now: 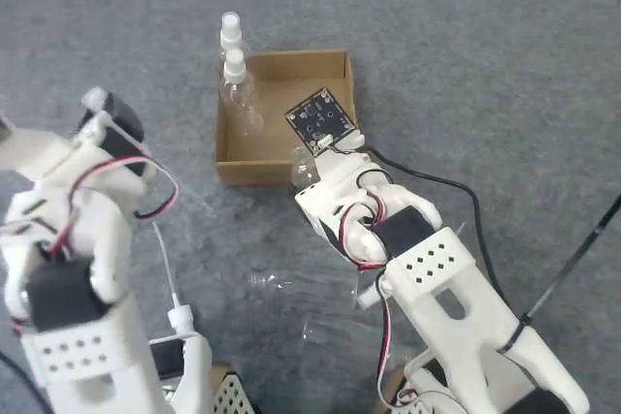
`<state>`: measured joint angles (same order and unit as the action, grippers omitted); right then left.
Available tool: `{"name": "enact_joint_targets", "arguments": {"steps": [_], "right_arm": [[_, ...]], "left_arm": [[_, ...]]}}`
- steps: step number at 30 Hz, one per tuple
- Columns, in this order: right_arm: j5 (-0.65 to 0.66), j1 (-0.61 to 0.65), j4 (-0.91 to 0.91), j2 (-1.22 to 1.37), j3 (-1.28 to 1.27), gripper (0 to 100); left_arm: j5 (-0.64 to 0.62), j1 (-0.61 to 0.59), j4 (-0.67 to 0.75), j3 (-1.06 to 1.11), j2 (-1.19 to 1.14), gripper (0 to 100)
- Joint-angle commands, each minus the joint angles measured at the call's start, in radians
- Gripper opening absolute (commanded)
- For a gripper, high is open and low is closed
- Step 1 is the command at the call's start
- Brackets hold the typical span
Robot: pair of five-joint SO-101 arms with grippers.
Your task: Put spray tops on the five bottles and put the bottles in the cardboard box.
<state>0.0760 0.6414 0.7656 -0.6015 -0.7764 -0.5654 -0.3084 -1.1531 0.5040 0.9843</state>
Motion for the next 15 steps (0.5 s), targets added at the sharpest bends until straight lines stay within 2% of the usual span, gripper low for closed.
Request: {"name": "enact_joint_targets", "arguments": {"steps": [1,5,9,15], "right_arm": [[0.011,0.036,0.004,-0.054,0.017,0.6],[0.011,0.041,0.004,-0.054,0.017,0.6],[0.011,0.041,0.005,-0.077,0.012,0.6],[0.064,0.042,-0.007,-0.243,-0.072,0.6]], "left_arm": [[0.006,0.041,0.126,0.084,0.132,1],[-0.038,0.040,0.206,0.173,0.199,1],[-0.123,0.040,0.203,0.213,0.258,1],[-0.129,0.035,0.209,0.254,0.327,1]]}}
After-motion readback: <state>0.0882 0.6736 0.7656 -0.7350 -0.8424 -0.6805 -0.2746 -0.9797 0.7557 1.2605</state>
